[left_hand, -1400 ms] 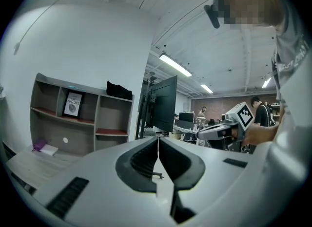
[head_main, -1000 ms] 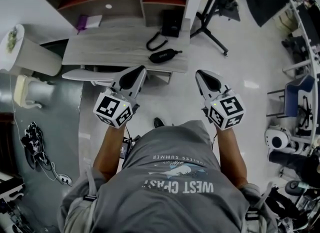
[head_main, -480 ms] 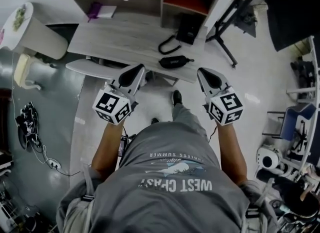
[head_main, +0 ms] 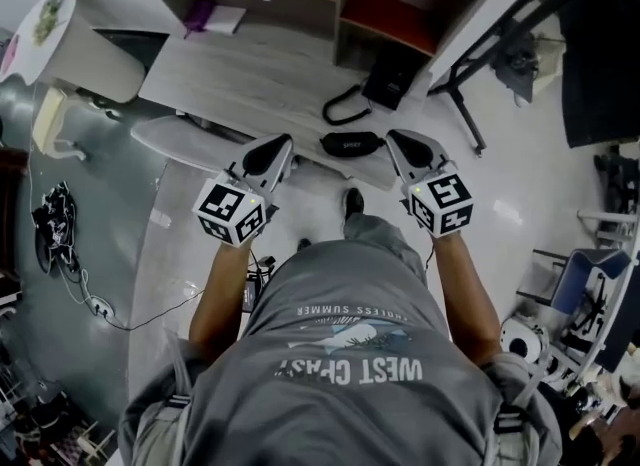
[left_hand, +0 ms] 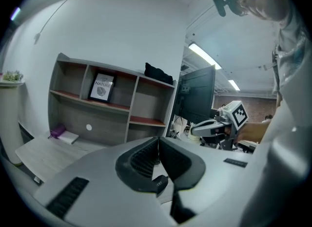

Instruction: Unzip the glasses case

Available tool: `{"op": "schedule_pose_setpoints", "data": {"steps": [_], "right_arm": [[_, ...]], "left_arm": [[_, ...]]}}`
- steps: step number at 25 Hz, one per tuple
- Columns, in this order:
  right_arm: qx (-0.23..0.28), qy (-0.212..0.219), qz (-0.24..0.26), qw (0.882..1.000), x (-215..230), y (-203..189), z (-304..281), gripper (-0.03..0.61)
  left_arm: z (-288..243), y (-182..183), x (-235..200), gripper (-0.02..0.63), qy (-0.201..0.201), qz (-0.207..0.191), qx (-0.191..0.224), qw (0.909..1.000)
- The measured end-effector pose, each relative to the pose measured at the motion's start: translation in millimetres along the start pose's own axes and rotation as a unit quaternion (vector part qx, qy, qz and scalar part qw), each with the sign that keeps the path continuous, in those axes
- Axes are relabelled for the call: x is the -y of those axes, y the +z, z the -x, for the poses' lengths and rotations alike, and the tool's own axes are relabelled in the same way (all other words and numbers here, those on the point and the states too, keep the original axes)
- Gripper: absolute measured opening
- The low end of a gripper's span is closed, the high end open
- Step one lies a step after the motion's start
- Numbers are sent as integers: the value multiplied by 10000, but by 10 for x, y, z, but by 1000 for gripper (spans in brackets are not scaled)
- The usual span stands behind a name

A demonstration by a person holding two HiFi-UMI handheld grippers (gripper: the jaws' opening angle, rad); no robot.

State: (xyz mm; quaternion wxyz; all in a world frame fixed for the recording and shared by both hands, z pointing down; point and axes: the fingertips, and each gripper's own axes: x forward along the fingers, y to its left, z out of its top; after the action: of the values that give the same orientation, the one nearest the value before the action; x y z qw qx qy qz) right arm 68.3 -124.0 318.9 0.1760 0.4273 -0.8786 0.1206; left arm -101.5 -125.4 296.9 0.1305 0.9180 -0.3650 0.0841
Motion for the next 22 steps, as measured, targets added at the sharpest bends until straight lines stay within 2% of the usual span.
{"op": "schedule_pose_setpoints", "data": {"steps": [8,13,18,22], "right_arm": [[-394,428,517,9970,233,-328,-490,29],[-730,816,1047,9885,337,-702,-745,86],[-1039,1373,1771,9690,303,-1164,-989,135],[-1349,1793,2405,9443,244,-1587,-1158,185]], "left_arm": [[-408,-429,-171,5,-43,154,-567,9983],[-684,-753,-206,5,-126,242,-953,9951],[-845,-1111,-242,8,-161,410,-1330,9901],[-941,-1371,-280,36,-129,537,-1555,9863]]}}
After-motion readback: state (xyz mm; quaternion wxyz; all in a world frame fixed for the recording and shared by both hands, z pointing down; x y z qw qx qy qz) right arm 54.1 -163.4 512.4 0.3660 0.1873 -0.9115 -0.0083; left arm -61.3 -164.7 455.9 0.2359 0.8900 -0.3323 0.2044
